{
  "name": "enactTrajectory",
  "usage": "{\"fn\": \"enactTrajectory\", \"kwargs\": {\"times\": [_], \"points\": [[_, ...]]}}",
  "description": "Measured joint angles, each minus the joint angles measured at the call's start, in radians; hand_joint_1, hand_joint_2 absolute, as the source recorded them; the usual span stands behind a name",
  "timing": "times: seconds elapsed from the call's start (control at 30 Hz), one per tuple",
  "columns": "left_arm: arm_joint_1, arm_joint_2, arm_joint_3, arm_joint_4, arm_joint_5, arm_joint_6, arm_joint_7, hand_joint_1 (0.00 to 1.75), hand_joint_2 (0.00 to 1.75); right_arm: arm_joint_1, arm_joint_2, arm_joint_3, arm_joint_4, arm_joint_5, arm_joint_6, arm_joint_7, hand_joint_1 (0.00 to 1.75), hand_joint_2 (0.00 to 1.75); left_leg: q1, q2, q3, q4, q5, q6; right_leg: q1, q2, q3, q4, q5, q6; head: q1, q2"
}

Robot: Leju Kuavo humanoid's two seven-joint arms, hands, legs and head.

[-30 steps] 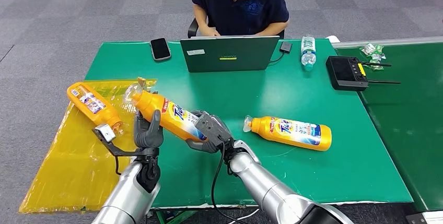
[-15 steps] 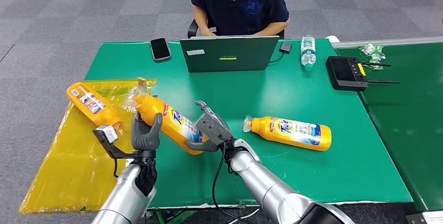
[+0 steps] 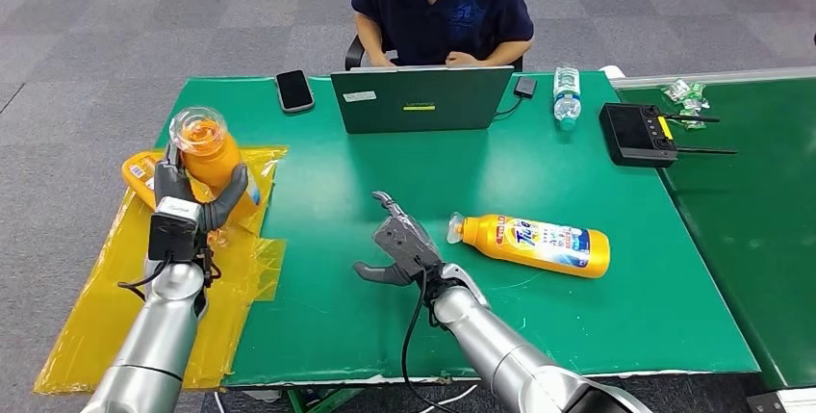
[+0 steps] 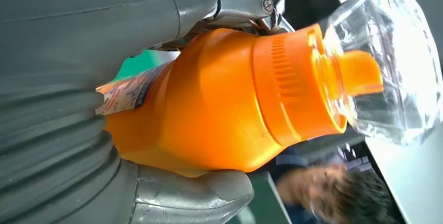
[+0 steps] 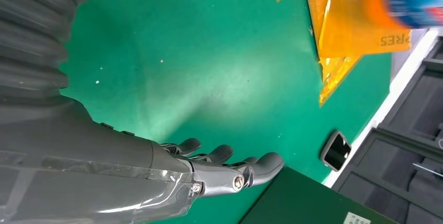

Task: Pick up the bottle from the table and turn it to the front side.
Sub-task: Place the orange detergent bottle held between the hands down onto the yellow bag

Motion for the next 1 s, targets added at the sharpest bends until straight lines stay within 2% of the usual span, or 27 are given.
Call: {"fn": "enactTrajectory", "kwargs": {"times": [0.1,0.17,0.4,0.6,0.77,1.0], "points": [[-0.016,0.034,-0.006,-0.036,-0.199,0.127,0.012,1.75,1.75,0.005,-0.003,-0.002,0.0,-0.002,0.004,-0.001,0.0,1.75,0.0,0.001,0.0,0.0,0.0,0.0,0.0,0.001,0.0,0.0,0.0,0.0,0.0,0.0],[-0.028,0.055,-0.01,-0.066,-0.377,0.203,0.05,1.75,1.75,0.007,-0.005,-0.005,0.0,-0.003,0.006,0.001,0.0,1.75,0.0,0.001,0.0,0.0,0.0,0.0,0.0,0.001,-0.001,0.0,0.0,-0.001,0.0,0.0],[-0.07,0.131,-0.046,-0.077,-0.809,0.314,0.219,1.75,1.75,0.008,-0.006,-0.008,0.001,-0.002,0.021,0.005,0.0,1.75,0.0,0.003,0.0,0.0,0.0,0.0,0.0,0.002,-0.001,0.0,0.001,-0.001,0.0,0.0],[-0.071,0.165,-0.061,0.033,-0.854,0.365,0.221,1.75,1.75,0.008,-0.006,-0.008,0.001,-0.001,0.025,0.01,0.0,1.75,0.0,0.003,0.0,0.0,0.0,0.0,0.0,0.003,-0.001,0.0,0.001,-0.001,0.0,0.0],[-0.051,0.163,-0.07,0.153,-0.844,0.383,0.193,1.75,1.75,0.009,-0.006,-0.01,0.002,0.0,0.024,0.017,0.0,1.75,0.0,0.004,0.0,0.0,0.0,0.0,0.0,0.005,-0.002,0.0,0.001,-0.001,0.0,0.0],[0.006,0.158,-0.075,0.326,-0.9,0.375,0.206,1.75,1.75,0.026,-0.013,-0.025,0.003,0.006,0.02,0.016,0.0,1.75,0.0,0.004,-0.001,0.0,0.0,0.0,0.0,0.005,-0.002,0.0,0.001,-0.001,0.0,0.0]]}}
